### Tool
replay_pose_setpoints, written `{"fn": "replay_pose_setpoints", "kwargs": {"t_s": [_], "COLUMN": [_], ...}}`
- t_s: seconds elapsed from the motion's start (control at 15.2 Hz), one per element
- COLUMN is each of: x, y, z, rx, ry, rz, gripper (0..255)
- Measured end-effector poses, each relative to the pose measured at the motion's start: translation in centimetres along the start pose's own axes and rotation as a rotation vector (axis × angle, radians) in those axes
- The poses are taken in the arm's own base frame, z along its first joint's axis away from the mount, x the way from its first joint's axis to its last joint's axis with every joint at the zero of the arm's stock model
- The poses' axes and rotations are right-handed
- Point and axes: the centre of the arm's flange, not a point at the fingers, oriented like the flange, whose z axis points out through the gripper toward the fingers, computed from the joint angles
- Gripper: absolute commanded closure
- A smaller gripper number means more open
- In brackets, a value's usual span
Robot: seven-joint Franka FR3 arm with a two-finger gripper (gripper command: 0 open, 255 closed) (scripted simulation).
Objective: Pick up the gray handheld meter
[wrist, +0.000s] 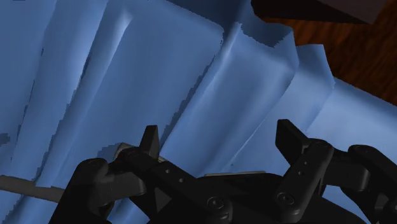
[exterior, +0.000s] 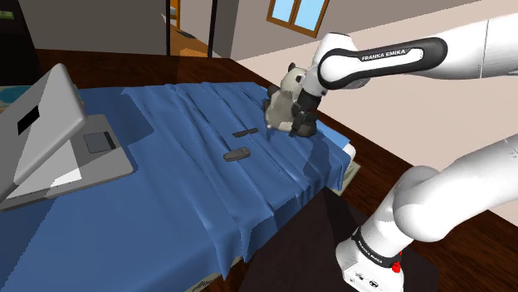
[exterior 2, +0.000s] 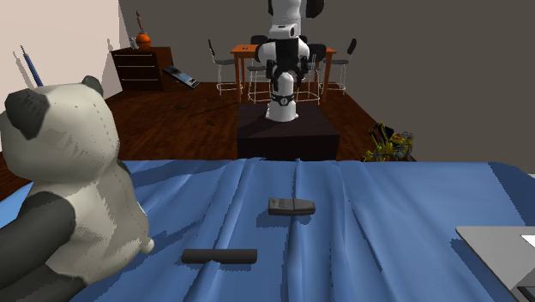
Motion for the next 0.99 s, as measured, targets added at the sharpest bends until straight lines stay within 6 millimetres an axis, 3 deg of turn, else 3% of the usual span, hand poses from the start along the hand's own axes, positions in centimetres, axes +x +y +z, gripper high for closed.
{"fn": "replay_pose_setpoints", "kwargs": {"t_s": [0.73,0.99], "x": [7.2,10.6], "y": [6.9,8.3], "z": [10.6,14.3], "rx": [-0.010,-0.014], "ry": [-0.004,-0.006], "rz": [-0.325,-0.445], "gripper": [0,0]}}
